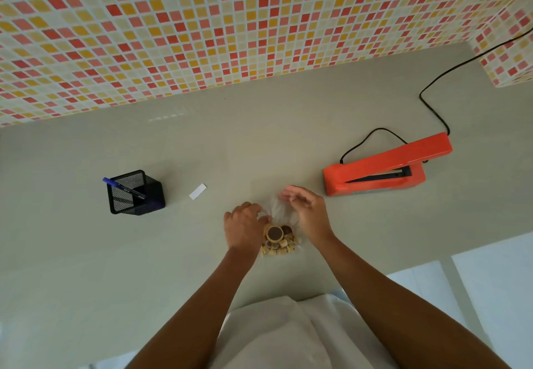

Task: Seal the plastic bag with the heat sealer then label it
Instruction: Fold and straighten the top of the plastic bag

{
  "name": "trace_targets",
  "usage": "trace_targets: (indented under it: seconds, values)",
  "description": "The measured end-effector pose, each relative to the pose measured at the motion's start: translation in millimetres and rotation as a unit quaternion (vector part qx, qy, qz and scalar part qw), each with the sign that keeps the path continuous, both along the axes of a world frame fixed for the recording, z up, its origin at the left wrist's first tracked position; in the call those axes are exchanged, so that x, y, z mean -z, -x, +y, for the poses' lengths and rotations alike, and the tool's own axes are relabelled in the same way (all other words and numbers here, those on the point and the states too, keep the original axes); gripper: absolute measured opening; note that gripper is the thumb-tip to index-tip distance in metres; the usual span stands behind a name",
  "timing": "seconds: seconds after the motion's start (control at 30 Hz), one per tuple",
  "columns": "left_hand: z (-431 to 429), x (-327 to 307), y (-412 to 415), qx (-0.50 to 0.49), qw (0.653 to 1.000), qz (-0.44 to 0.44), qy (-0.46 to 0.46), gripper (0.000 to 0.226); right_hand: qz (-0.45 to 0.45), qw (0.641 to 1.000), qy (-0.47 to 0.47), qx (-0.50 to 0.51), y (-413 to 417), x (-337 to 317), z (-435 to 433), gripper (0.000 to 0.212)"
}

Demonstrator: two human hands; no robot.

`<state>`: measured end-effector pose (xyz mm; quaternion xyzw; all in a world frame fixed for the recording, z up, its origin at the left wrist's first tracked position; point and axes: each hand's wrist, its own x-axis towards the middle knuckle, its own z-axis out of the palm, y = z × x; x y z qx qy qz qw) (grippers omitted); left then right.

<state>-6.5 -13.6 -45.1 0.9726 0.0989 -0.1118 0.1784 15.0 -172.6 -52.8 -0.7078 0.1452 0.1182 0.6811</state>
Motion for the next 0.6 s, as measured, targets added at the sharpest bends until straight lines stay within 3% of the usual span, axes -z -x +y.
trace_targets:
  seconds: [0.27,0.43,0.6]
  values:
    - [0.9,-2.5,3.3,0.061,0.995,0.011,-0.079,0.025,0.088,0.986,-0.12,-0.075,-21.8,5.1,31.0,0.024]
    - [2.7,-3.5,1.6,0.076,0.993,0.024,-0.083,0.03,0.101,0.987,-0.122,-0.04,-29.4,9.4,30.8,0.024]
    - [1.8,-2.3,2.5,0.06,0.996,0.02,-0.07,0.029,0.051,0.995,-0.089,-0.004,-41.5,7.4,26.8,0.024]
